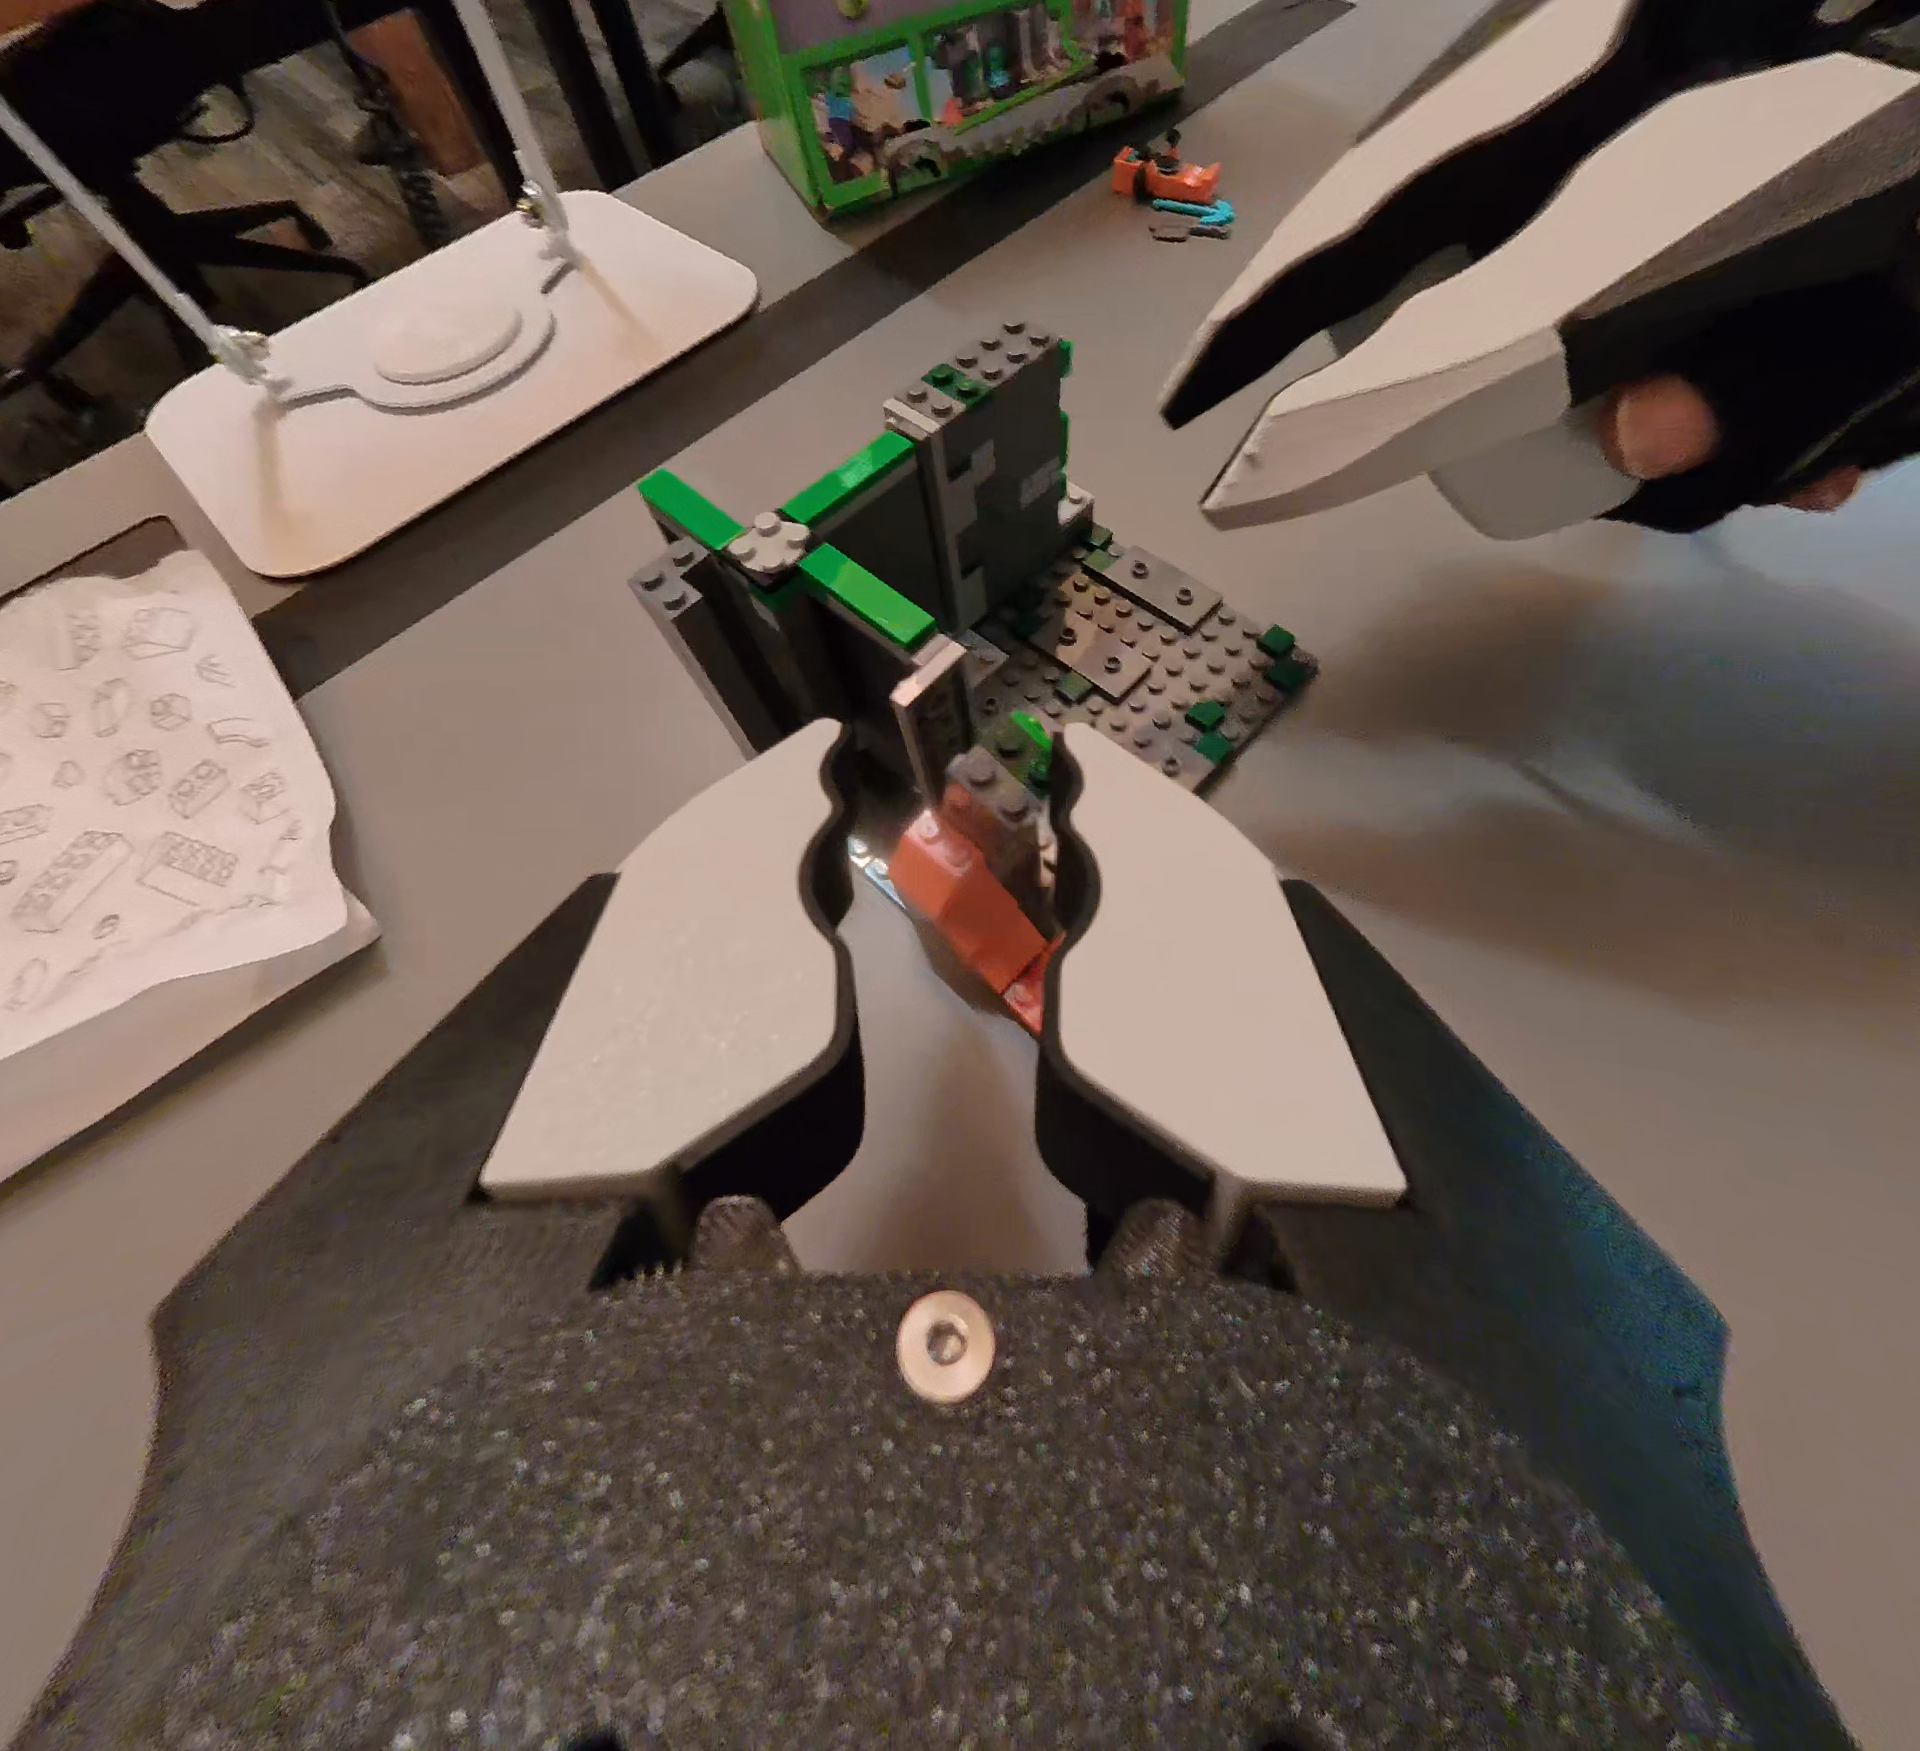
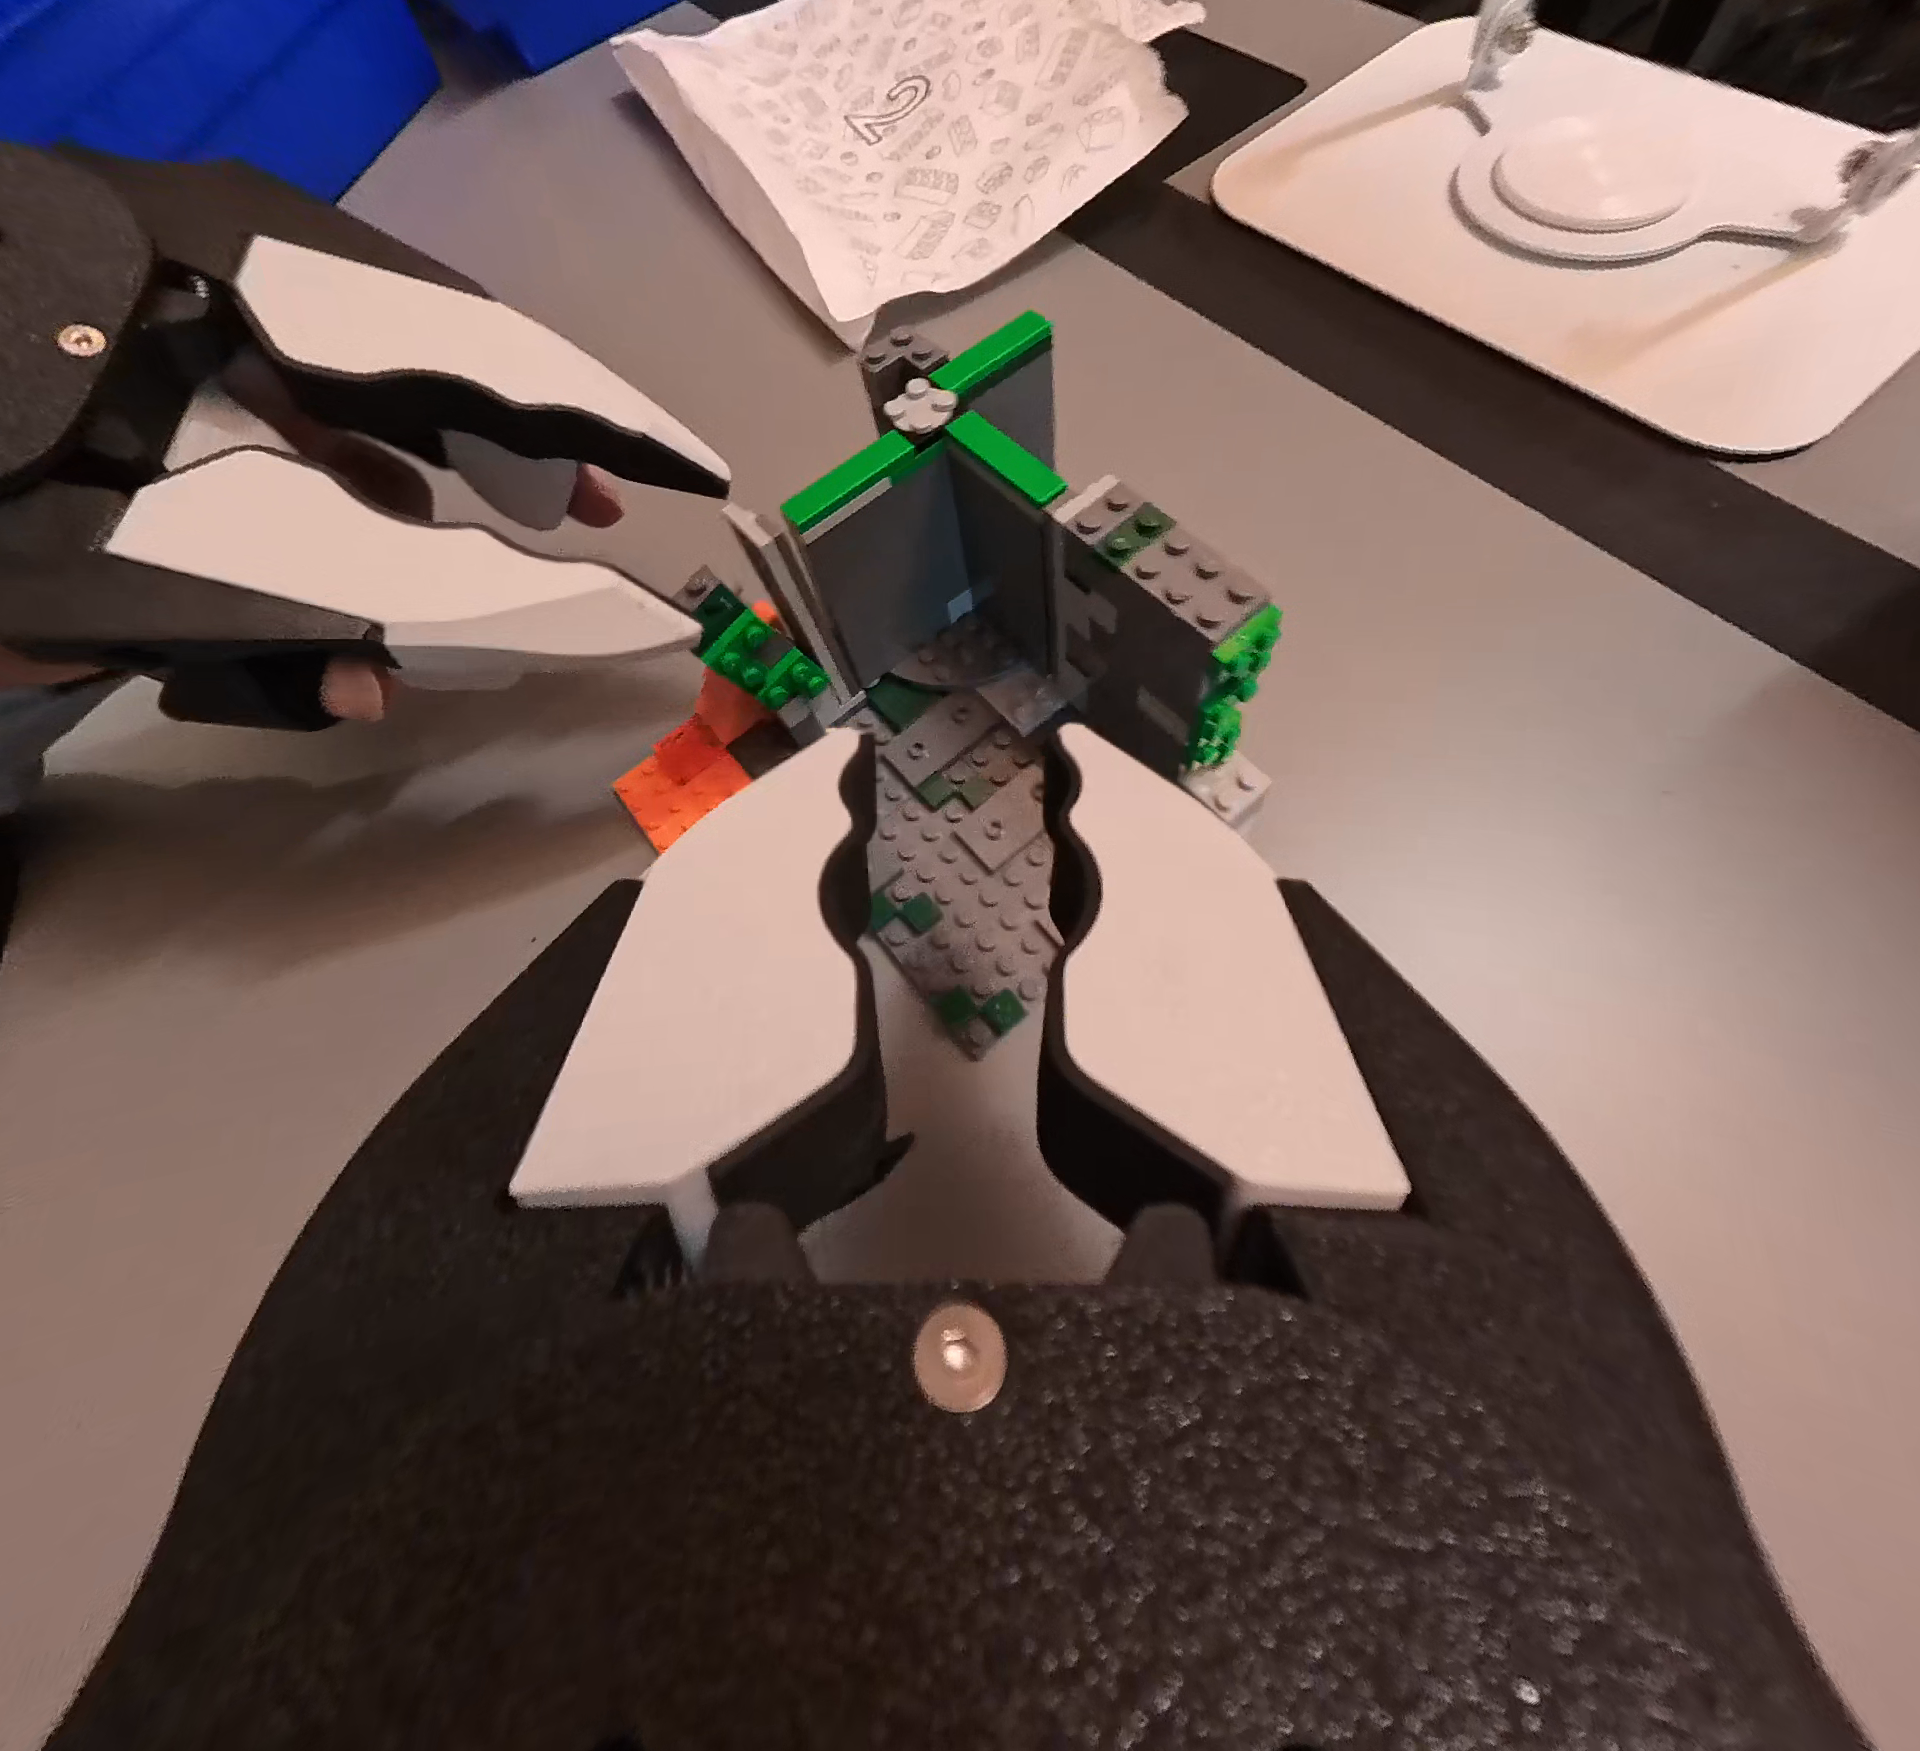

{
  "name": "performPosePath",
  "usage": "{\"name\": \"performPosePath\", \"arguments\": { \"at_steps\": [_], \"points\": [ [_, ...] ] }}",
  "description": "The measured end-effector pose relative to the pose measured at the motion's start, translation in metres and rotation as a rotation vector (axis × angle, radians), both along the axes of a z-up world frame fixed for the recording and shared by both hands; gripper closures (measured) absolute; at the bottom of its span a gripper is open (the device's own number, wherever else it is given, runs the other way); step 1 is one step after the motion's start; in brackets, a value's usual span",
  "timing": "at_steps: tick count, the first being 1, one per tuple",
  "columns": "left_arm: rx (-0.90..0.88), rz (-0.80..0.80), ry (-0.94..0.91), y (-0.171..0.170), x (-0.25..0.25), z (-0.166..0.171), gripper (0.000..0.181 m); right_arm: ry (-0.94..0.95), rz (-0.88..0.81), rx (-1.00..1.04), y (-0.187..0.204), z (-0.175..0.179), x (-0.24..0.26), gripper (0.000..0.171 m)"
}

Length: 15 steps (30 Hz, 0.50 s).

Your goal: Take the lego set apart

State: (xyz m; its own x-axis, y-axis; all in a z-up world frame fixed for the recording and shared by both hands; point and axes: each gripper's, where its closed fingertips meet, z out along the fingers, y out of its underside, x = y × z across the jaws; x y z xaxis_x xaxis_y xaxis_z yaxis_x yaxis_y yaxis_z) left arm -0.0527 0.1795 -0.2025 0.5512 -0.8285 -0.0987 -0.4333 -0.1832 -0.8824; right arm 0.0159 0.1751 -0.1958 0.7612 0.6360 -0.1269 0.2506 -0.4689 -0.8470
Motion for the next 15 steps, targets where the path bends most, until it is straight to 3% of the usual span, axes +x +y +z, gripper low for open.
{"name": "performPosePath", "arguments": {
  "at_steps": [8, 15],
  "points": [
    [-0.044, -0.130, 0.064, -0.009, -0.012, -0.007, 0.144, -0.045, 0.061, -0.008, -0.007, -0.009, -0.023, 0.142],
    [-0.036, -0.165, 0.173, -0.004, -0.022, -0.036, 0.147, -0.143, 0.063, 0.073, -0.006, -0.017, -0.058, 0.140]
  ]
}}
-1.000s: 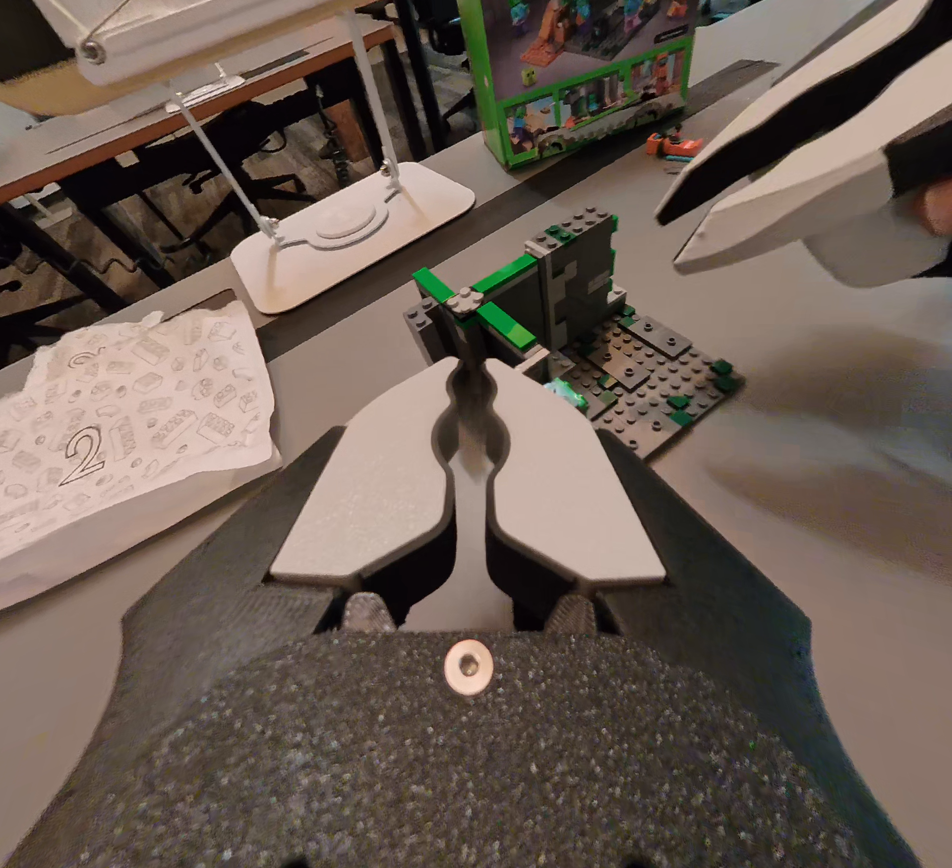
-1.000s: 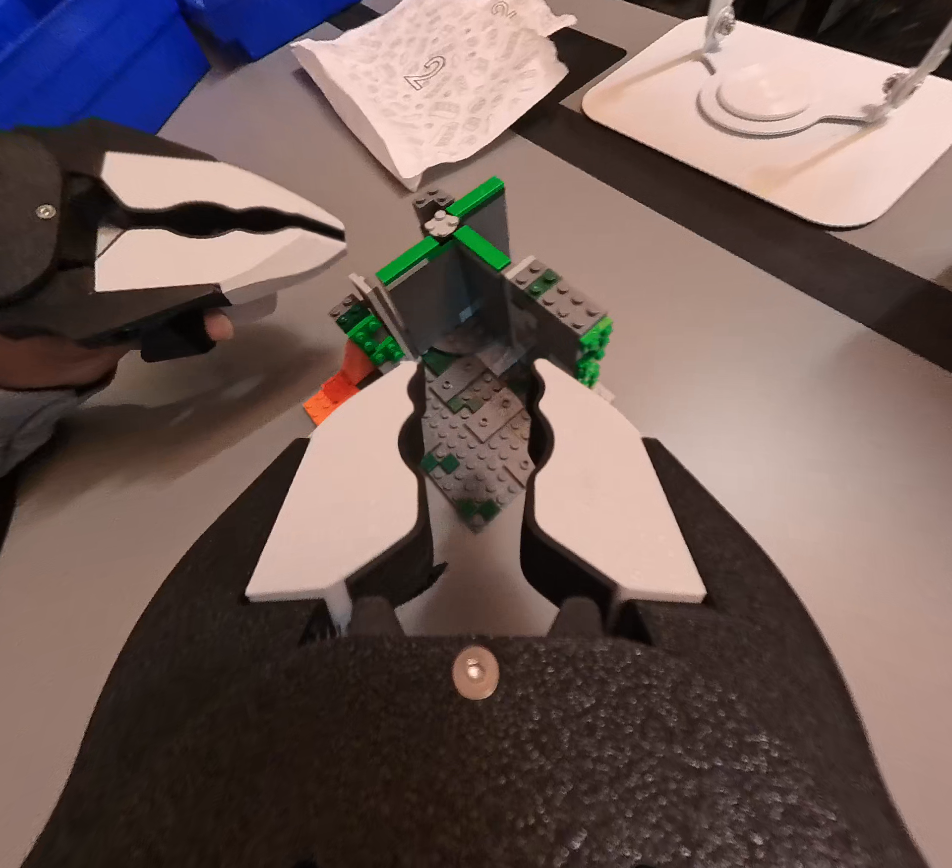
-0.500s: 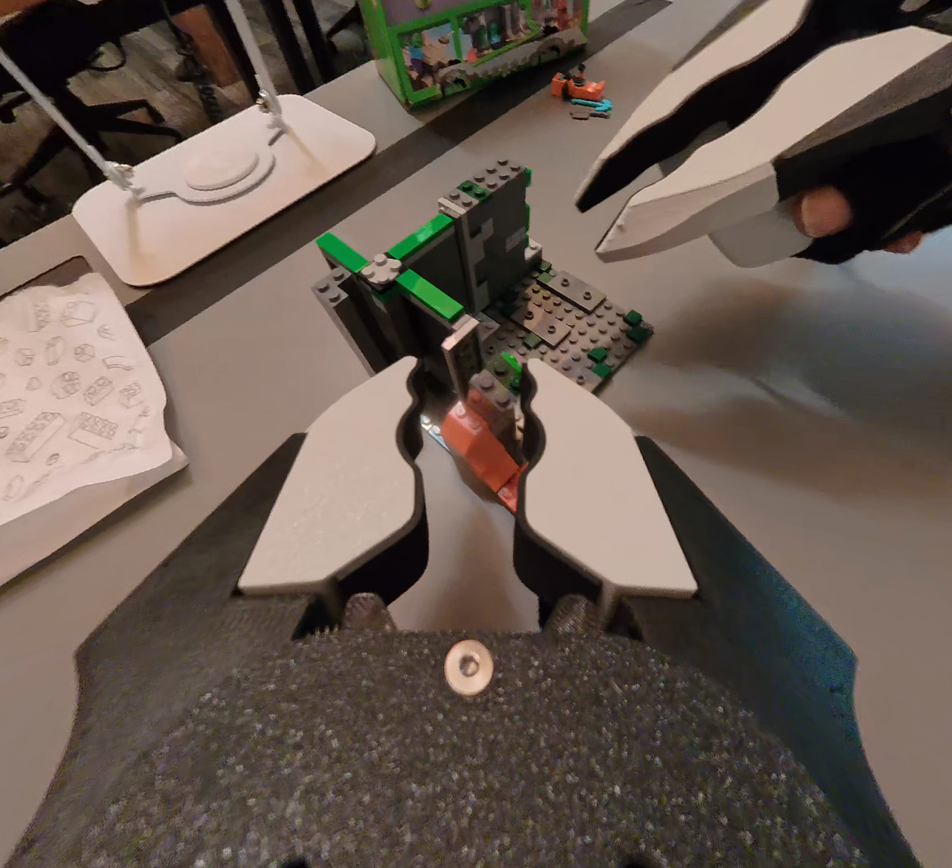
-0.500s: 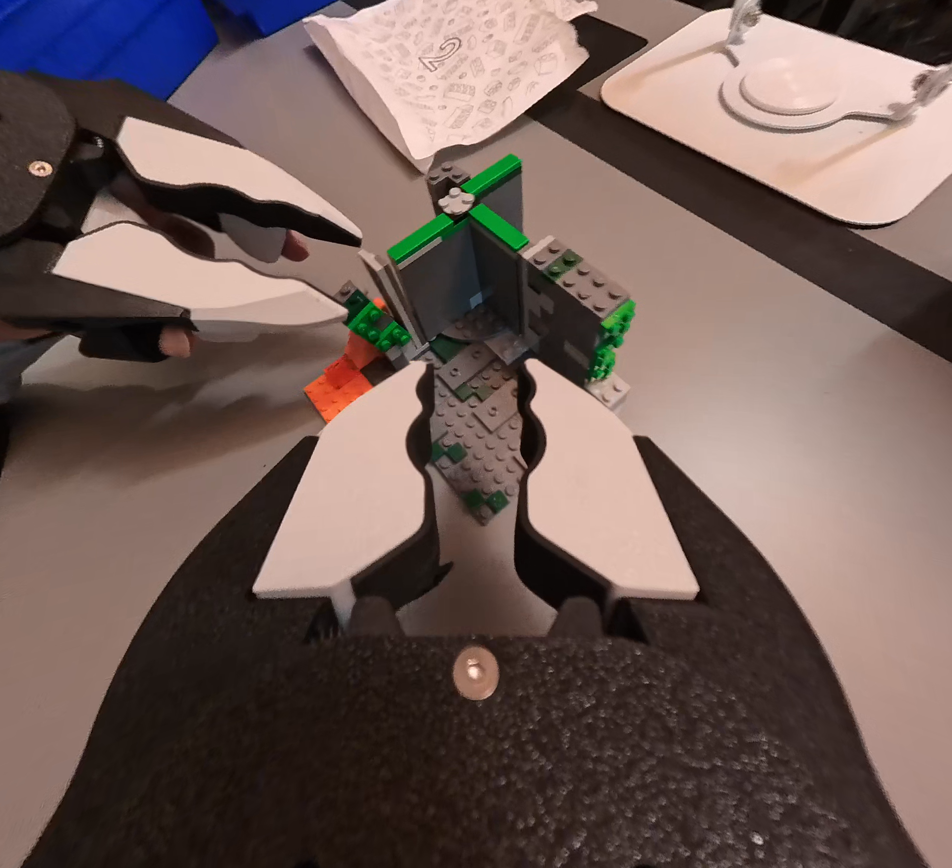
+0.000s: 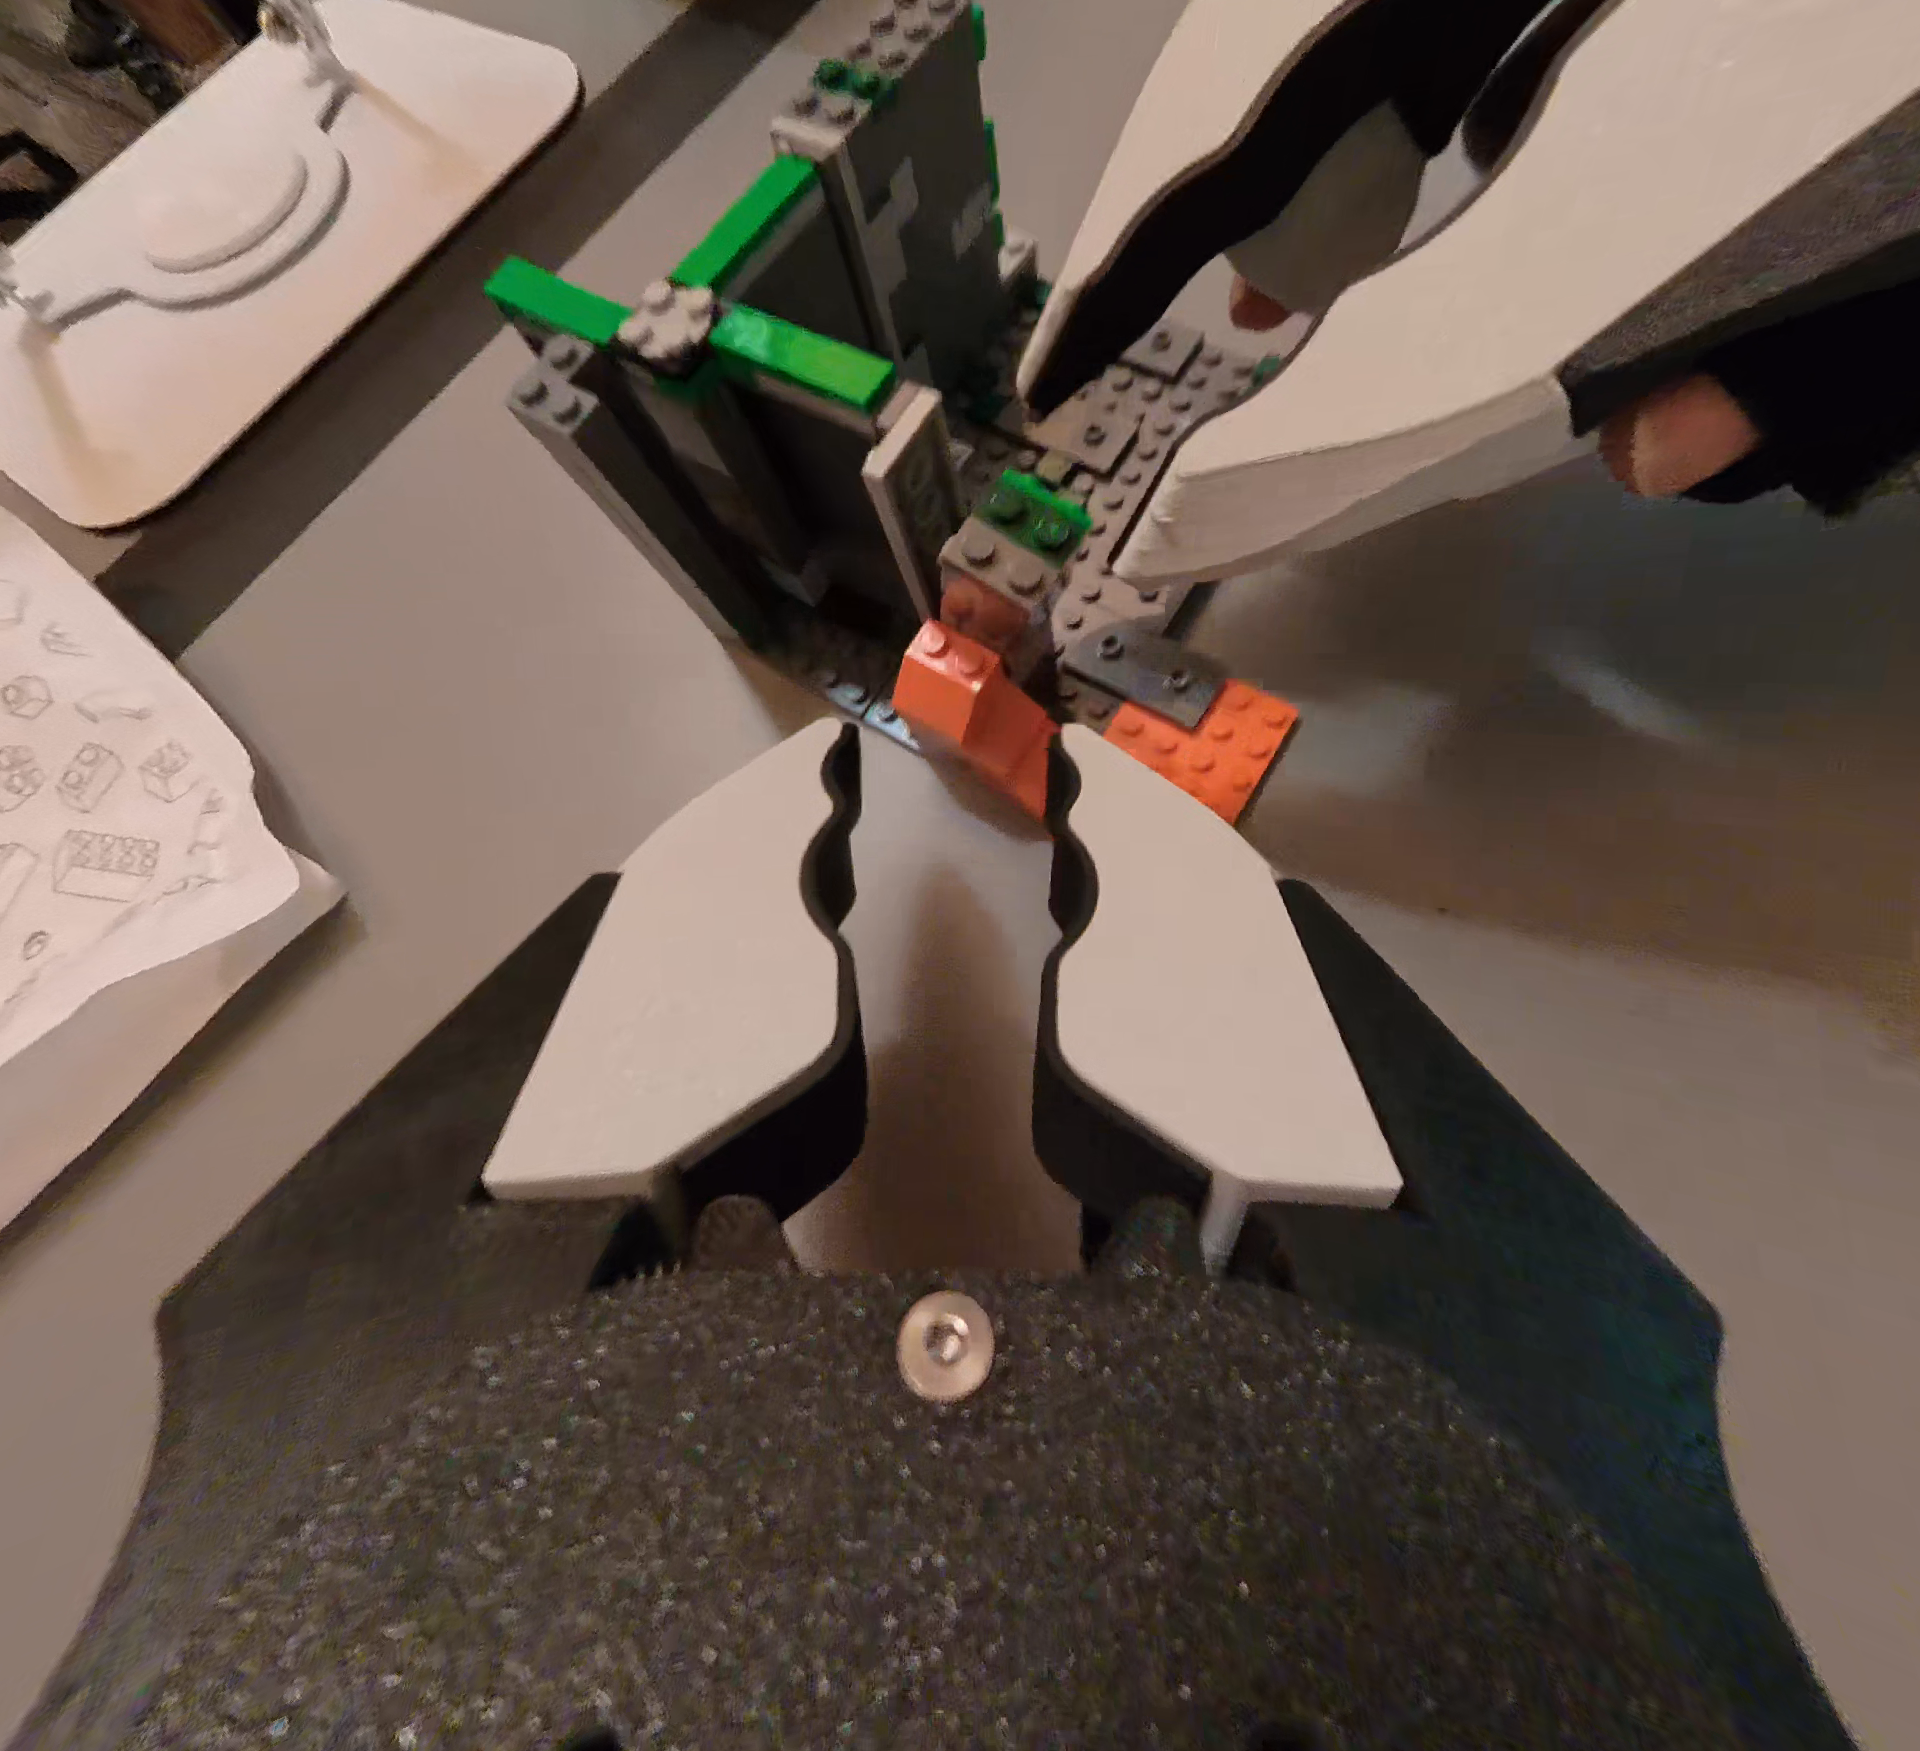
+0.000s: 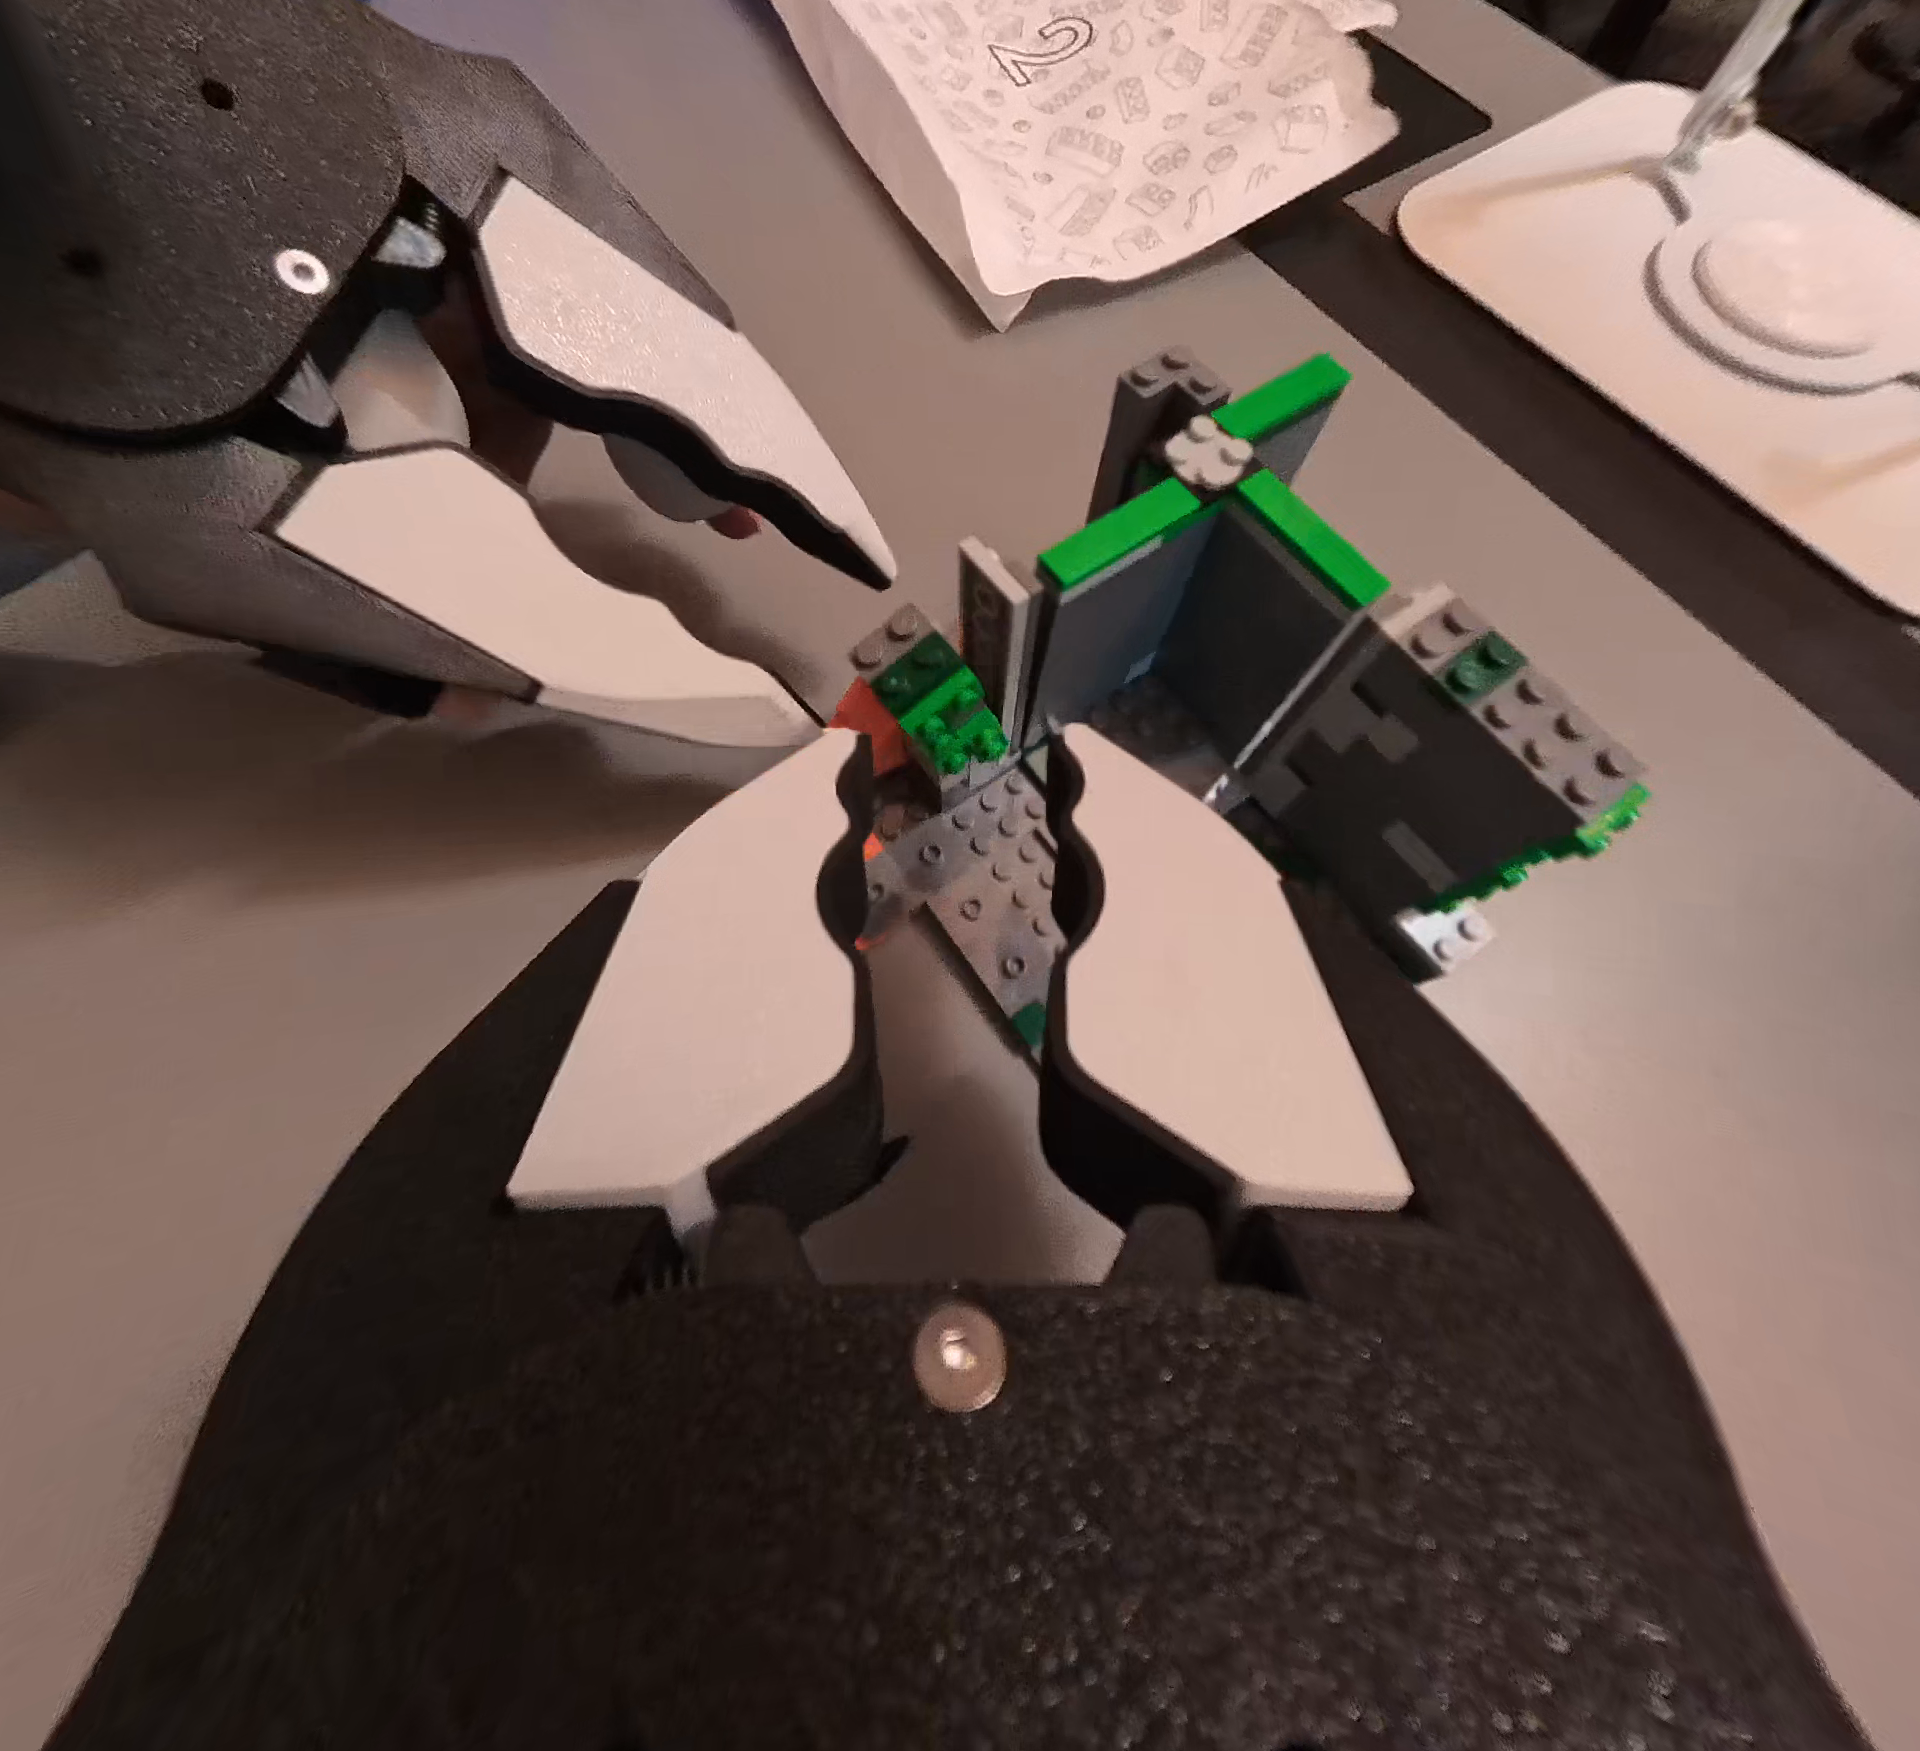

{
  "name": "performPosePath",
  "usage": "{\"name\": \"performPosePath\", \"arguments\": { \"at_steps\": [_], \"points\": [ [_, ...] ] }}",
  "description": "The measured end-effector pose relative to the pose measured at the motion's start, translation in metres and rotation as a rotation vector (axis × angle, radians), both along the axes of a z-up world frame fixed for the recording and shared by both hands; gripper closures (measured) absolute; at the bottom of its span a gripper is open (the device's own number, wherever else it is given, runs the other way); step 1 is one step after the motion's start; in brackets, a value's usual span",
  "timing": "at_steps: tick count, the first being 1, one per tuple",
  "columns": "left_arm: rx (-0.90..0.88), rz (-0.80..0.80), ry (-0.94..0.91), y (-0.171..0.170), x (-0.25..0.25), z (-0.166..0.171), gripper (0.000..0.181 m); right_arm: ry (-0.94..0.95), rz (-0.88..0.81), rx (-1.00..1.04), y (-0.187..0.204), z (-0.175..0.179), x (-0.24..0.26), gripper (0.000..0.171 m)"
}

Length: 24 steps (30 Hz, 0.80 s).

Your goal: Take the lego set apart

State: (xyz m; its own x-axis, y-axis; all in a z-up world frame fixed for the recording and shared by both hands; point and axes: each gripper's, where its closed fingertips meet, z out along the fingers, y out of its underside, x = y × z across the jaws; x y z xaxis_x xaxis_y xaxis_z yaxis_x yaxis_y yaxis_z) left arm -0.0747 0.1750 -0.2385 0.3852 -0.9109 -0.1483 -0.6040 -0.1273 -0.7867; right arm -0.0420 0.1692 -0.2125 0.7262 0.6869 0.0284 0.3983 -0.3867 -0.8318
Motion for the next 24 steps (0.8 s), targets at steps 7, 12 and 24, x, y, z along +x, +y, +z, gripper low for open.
{"name": "performPosePath", "arguments": {
  "at_steps": [7, 12, 24],
  "points": [
    [0.058, 0.073, 0.047, 0.014, -0.010, -0.001, 0.151, -0.023, -0.040, 0.036, 0.008, -0.006, -0.015, 0.139],
    [0.079, 0.087, 0.036, 0.015, -0.009, 0.003, 0.153, -0.022, -0.049, 0.061, 0.009, -0.006, -0.010, 0.150],
    [0.082, 0.056, 0.016, 0.009, -0.002, 0.006, 0.156, 0.444, 0.027, -0.208, -0.003, 0.012, 0.005, 0.152]
  ]
}}
